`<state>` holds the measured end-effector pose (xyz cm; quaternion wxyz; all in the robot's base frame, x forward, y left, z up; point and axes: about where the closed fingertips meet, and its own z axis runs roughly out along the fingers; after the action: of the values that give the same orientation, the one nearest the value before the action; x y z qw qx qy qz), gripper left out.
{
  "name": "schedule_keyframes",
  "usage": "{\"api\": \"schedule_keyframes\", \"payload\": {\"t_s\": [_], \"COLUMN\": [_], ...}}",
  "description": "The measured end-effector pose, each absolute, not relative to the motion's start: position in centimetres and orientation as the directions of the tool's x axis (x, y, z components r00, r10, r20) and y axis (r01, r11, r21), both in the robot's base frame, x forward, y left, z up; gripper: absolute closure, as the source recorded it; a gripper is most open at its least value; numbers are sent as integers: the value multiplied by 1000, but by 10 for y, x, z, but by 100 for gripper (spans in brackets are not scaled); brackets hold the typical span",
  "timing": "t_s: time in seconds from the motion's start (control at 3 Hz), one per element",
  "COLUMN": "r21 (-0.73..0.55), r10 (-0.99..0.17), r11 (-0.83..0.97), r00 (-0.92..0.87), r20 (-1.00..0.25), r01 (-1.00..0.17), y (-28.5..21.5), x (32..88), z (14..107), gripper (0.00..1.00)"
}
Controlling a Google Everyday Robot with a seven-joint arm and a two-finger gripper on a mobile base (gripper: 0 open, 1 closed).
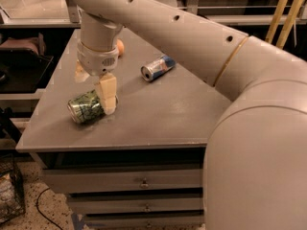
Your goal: Pick green can
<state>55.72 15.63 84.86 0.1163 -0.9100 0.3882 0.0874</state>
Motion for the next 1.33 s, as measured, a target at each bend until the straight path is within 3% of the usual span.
{"api": "schedule_keyframes", "payload": {"t_s": [1.0,1.33], "r21": [-176,-234], "r10": [-680,-673], "r11": [-660,-641], "r00": [680,681], "r20": [-275,-287], "r01": [-731,-731], "y": [143,131], "x": [558,563], "z": [855,879], "gripper": [88,100]}}
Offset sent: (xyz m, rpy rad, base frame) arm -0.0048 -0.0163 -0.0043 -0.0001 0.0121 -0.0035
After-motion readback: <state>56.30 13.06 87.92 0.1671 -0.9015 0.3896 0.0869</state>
